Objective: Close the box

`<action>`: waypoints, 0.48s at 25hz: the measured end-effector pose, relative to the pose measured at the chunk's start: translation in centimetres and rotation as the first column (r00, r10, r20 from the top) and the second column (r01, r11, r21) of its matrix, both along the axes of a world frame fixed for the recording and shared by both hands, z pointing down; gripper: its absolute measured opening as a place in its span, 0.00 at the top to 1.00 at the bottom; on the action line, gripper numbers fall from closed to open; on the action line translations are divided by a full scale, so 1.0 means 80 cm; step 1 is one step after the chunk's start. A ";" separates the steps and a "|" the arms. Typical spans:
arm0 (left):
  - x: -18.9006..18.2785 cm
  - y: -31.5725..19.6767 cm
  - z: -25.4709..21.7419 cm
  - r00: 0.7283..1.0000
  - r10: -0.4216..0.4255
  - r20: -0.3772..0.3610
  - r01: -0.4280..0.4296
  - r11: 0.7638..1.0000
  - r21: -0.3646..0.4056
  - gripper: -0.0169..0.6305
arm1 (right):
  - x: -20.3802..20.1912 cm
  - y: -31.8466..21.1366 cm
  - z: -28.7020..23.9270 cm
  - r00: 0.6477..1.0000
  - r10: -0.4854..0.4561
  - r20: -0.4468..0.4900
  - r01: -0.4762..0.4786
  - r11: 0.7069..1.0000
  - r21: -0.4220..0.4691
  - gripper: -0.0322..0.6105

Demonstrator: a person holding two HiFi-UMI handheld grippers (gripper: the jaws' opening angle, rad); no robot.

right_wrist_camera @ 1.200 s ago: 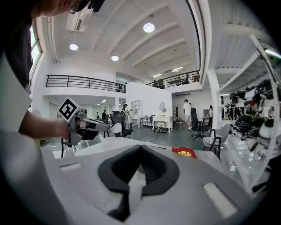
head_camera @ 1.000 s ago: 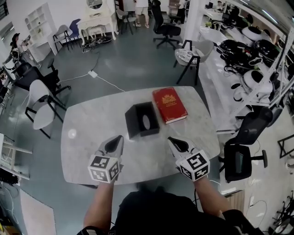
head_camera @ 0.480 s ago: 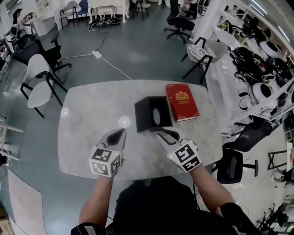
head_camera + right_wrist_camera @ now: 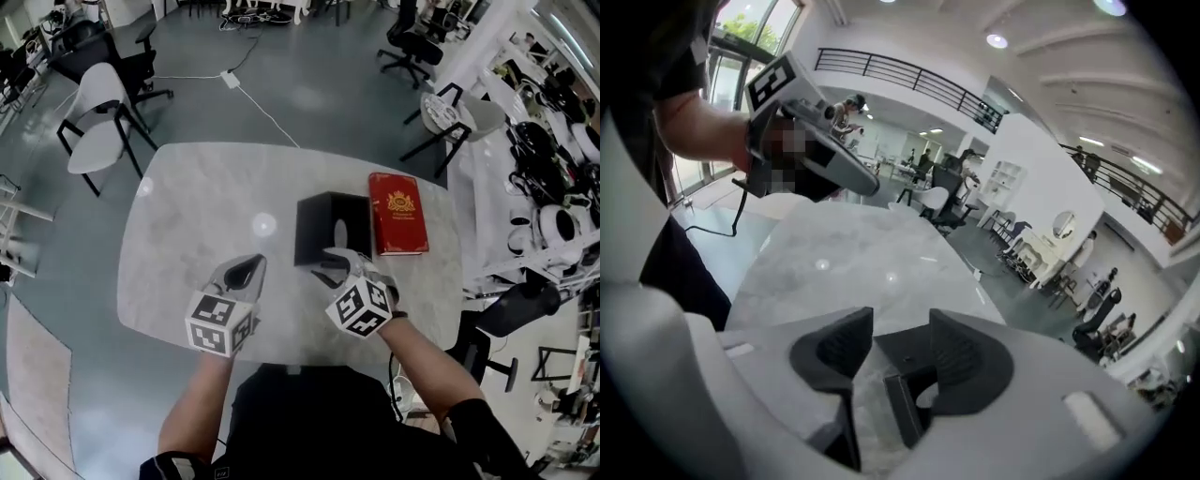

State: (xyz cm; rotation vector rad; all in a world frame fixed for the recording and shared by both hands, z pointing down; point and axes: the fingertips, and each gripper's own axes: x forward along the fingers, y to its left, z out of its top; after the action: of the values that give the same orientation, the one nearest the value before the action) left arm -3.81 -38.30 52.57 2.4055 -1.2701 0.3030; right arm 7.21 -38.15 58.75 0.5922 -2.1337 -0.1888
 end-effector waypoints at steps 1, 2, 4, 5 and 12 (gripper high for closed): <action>-0.003 -0.001 0.003 1.000 -0.009 0.000 0.009 1.000 -0.005 0.96 | -0.003 -0.003 0.010 0.999 -0.023 -0.028 0.023 1.000 -0.003 0.65; -0.006 -0.003 0.006 1.000 -0.018 0.000 0.018 1.000 -0.009 0.96 | -0.005 -0.006 0.022 0.998 -0.043 -0.053 0.042 0.999 -0.009 0.64; -0.013 -0.005 0.012 0.999 -0.038 -0.004 0.037 0.999 -0.014 0.96 | -0.007 -0.011 0.045 0.992 -0.076 -0.104 0.075 0.997 -0.021 0.63; -0.016 -0.005 0.014 0.999 -0.047 -0.007 0.047 0.999 -0.015 0.96 | -0.007 -0.013 0.058 0.987 -0.092 -0.133 0.089 0.996 -0.025 0.62; -0.036 0.004 0.034 0.995 -0.096 -0.027 0.095 0.995 -0.035 0.96 | -0.002 -0.024 0.132 0.924 -0.182 -0.335 0.189 0.982 -0.013 0.61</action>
State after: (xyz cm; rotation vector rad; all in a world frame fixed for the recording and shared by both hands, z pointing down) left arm -6.72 -37.94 55.28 2.3042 -1.3509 0.2589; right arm 7.07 -40.09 69.31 0.3386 -1.8539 -0.3882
